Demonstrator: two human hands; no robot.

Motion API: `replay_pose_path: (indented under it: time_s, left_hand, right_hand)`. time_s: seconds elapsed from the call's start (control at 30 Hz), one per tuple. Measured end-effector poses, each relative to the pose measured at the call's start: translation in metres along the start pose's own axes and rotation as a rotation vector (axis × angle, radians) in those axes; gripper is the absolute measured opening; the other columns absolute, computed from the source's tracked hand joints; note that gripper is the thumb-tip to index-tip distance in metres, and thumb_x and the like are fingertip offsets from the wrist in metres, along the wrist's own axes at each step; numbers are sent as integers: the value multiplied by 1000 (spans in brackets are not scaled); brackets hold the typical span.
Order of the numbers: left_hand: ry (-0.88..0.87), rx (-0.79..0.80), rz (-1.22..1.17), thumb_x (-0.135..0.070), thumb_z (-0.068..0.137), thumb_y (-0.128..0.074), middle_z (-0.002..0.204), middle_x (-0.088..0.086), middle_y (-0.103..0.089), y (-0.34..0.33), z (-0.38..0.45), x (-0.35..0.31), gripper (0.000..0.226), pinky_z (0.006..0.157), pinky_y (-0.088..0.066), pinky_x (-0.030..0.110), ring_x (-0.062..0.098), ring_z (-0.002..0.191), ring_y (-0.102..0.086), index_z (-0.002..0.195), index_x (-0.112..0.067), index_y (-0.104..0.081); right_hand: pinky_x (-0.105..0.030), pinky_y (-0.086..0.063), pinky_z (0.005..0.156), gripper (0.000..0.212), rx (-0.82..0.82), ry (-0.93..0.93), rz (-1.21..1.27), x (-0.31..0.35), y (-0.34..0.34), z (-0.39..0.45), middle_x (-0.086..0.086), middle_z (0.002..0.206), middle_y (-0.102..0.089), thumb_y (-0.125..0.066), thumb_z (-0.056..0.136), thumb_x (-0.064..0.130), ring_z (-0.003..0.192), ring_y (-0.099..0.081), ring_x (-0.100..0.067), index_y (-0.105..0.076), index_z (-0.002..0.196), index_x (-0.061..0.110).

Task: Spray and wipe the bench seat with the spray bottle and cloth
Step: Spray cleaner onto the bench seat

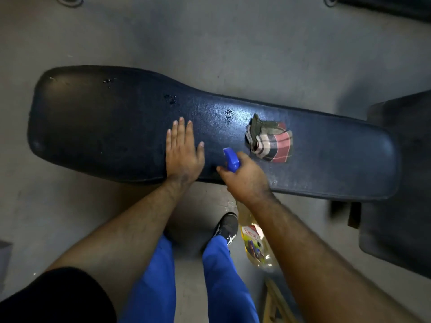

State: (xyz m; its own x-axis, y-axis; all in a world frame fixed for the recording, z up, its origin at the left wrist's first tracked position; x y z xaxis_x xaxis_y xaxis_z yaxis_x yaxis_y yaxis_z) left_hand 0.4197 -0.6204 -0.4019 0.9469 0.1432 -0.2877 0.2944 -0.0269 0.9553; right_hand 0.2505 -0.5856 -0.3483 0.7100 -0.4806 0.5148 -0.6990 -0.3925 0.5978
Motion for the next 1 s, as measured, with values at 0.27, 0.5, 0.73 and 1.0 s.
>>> replay_pose_path:
  time_s: [0.27, 0.5, 0.73, 1.0]
  left_hand:
    - [-20, -114, 129, -43, 104, -29, 159, 21, -25, -5, -31, 56, 63, 123, -10, 44, 33, 149, -19, 150, 1, -31]
    - [12, -156, -70, -29, 99, -43, 156, 17, -33, 35, -36, 93, 56, 123, -14, 43, 28, 148, -25, 148, -2, -37]
    - [154, -154, 95, -45, 104, -30, 159, 22, -23, 50, -31, 191, 65, 123, -12, 47, 33, 150, -17, 151, 0, -27]
    - [139, -134, 114, -44, 105, -30, 160, 20, -21, 47, -30, 192, 65, 123, -10, 45, 32, 150, -15, 152, 0, -26]
  right_hand:
    - [-41, -54, 78, 23, -14, -47, -54, -21, -51, -18, -8, 90, -66, -65, 87, 40, 85, -64, -30, -60, 90, 18]
    - [-34, -49, 73, 23, 14, 63, -10, 24, -67, -33, 1, 85, -62, -69, 85, 40, 82, -62, -23, -54, 89, 23]
    - [-41, -53, 79, 25, 43, 129, -25, 81, -113, -30, -5, 93, -63, -68, 90, 42, 87, -62, -27, -56, 95, 20]
    - [-37, -50, 76, 27, 2, 114, -52, 101, -127, -25, -6, 93, -65, -68, 89, 40, 87, -62, -28, -57, 95, 17]
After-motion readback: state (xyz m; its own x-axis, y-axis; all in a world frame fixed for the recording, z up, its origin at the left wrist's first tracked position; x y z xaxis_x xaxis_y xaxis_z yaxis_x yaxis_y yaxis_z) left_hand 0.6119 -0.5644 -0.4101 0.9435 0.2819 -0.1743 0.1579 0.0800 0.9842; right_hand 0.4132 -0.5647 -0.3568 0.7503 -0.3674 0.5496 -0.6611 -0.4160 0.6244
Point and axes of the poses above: each hand's wrist, its own z-axis towards the middle knuckle, its own y-axis out of the back of the hand, x = y × z, the point moved 7 cm from there along z, towards the middle knuckle
